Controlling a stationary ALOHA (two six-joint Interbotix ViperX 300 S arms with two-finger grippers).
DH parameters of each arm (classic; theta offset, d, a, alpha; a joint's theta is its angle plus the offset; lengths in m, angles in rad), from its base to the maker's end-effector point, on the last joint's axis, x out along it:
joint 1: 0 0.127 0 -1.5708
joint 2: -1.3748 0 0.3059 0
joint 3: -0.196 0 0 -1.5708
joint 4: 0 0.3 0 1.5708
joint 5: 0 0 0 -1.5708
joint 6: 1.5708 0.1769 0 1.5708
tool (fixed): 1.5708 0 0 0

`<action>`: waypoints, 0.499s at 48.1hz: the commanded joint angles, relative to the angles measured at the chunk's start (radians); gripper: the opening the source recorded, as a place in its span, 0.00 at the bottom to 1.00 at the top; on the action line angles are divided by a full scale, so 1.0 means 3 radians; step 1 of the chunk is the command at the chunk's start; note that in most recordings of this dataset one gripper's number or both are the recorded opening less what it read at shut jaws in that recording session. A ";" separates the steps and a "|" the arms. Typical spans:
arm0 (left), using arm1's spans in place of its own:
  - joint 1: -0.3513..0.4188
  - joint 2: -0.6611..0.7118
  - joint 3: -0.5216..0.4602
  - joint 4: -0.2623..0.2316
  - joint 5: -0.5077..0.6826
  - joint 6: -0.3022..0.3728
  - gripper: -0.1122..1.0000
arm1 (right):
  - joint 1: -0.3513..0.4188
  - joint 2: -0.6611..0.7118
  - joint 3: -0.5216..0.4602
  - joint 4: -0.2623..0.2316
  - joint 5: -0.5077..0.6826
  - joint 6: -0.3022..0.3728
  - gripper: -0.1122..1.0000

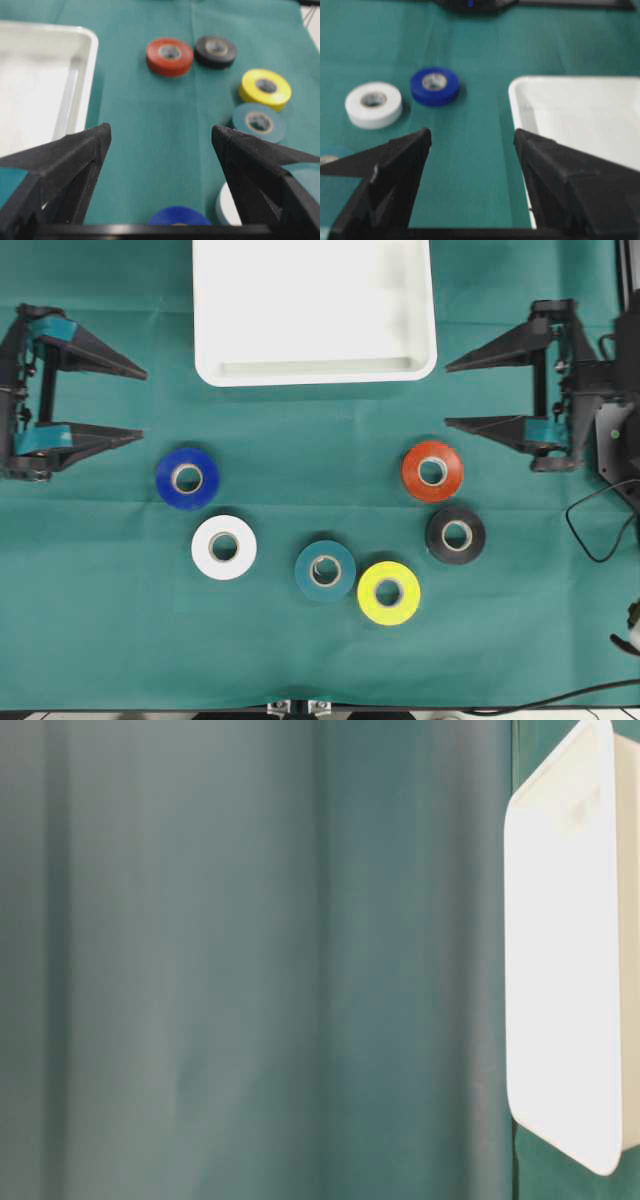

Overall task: Put the tape alternately from left to right into the white case.
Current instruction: 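Move both grippers forward toward the blue and orange-red tape rolls, then lower the right gripper onto the orange-red tape roll and grasp it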

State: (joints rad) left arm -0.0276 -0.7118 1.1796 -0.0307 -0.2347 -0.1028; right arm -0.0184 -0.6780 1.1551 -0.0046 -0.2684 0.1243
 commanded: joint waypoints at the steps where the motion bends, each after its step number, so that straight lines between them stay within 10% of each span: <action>1: -0.0010 0.0107 -0.0066 -0.0005 0.0015 -0.0015 0.67 | 0.0005 0.0123 -0.0143 -0.0005 0.0056 0.0005 0.80; 24: -0.0210 0.0839 -0.0552 -0.0005 0.0649 -0.0194 0.66 | 0.0164 0.0849 -0.0568 -0.0005 0.0598 0.0010 0.80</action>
State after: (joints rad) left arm -0.0782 -0.4847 1.0385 -0.0307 -0.0583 -0.1595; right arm 0.0261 -0.4387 1.0155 -0.0046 -0.0966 0.1258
